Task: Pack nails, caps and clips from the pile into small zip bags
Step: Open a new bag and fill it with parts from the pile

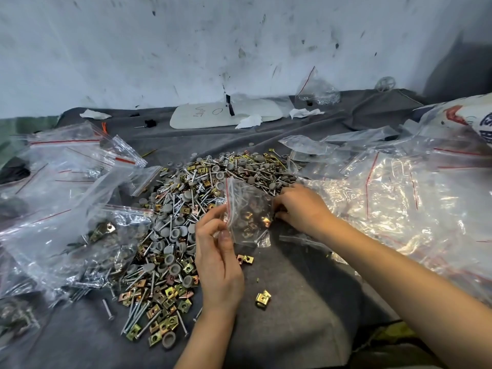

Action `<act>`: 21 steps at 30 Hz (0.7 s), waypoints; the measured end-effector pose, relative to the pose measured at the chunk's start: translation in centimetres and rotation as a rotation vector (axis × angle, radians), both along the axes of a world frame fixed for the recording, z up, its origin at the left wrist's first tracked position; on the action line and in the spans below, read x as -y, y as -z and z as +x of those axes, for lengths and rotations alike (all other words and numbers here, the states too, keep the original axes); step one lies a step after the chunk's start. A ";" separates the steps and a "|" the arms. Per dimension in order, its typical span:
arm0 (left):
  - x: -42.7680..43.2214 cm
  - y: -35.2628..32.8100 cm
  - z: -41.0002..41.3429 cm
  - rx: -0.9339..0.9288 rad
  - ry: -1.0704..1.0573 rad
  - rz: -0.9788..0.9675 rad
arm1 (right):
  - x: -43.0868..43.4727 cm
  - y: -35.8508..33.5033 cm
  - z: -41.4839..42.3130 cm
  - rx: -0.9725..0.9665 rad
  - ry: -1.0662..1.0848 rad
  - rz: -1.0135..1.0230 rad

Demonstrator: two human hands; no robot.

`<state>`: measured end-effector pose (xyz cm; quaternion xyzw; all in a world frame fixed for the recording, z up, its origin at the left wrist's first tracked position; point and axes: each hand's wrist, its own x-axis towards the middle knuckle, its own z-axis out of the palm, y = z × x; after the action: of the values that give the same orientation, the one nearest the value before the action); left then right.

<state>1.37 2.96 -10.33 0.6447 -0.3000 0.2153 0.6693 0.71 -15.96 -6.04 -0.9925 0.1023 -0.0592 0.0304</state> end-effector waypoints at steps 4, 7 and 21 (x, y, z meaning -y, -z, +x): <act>0.0 0.0 0.0 0.005 -0.010 0.017 | 0.1 0.2 -0.2 0.054 0.031 0.162; 0.0 -0.1 0.0 0.005 -0.002 0.024 | -0.4 -1.3 -0.7 0.289 0.085 0.533; -0.1 0.0 -0.1 0.095 -0.006 0.087 | -8.0 -8.8 -2.0 0.356 -0.477 0.508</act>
<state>1.27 3.08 -10.36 0.6631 -0.3384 0.2343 0.6252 -1.27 -7.97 2.80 -0.9234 -0.1270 -0.1947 0.3055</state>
